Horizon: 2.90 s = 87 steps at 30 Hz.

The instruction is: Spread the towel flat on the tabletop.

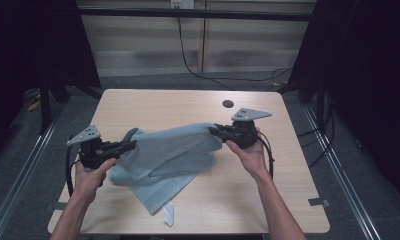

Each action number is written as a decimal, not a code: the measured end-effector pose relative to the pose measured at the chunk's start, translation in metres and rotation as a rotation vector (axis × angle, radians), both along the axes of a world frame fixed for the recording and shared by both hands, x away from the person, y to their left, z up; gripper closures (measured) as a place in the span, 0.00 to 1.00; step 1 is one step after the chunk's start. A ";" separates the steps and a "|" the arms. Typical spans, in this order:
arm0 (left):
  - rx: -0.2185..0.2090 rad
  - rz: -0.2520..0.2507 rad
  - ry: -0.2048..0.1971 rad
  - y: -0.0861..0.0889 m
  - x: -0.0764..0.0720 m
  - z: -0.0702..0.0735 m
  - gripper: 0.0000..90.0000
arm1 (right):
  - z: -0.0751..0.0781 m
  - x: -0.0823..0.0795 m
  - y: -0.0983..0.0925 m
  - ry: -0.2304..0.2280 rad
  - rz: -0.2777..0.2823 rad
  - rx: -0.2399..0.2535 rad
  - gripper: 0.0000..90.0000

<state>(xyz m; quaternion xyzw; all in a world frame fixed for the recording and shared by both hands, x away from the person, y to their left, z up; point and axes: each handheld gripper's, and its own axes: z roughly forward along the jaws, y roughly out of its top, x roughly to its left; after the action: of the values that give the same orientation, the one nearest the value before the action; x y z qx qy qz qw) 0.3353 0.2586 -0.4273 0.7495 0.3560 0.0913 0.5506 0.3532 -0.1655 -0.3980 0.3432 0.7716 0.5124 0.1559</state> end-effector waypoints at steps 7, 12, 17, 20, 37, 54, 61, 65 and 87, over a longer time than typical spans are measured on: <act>0.047 -0.015 0.142 0.004 0.001 -0.055 0.93 | -0.058 0.029 0.021 0.168 0.021 -0.050 0.90; 0.078 -0.033 0.167 0.002 -0.001 -0.068 0.92 | -0.087 0.035 0.021 0.249 0.026 0.007 0.89; 0.121 -0.045 0.175 -0.007 0.002 -0.079 0.93 | -0.096 0.032 0.025 0.258 0.024 -0.024 0.90; 0.121 -0.046 0.173 -0.007 0.003 -0.080 0.92 | -0.101 0.024 0.023 0.254 0.032 -0.035 0.90; 0.124 -0.203 0.164 -0.047 -0.007 -0.082 0.92 | -0.099 -0.082 -0.023 0.269 0.074 -0.032 0.91; -0.006 -0.252 0.136 -0.051 -0.033 -0.050 0.93 | -0.075 -0.134 -0.057 0.211 0.003 0.053 0.91; -0.109 -0.187 0.018 -0.044 -0.020 0.001 0.93 | 0.000 -0.093 -0.060 0.029 -0.023 0.118 0.91; -0.148 -0.156 -0.053 -0.040 -0.007 0.039 0.93 | 0.051 -0.066 -0.054 -0.071 -0.019 0.122 0.91; -0.093 0.125 0.034 -0.004 0.076 0.045 0.68 | 0.034 0.059 -0.056 0.086 -0.205 0.093 0.57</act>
<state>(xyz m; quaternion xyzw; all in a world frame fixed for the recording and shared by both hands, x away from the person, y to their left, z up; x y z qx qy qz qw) 0.4113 0.2545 -0.3824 0.7009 0.4152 0.0961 0.5719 0.4118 -0.2215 -0.3643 0.4490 0.7137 0.5138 0.1580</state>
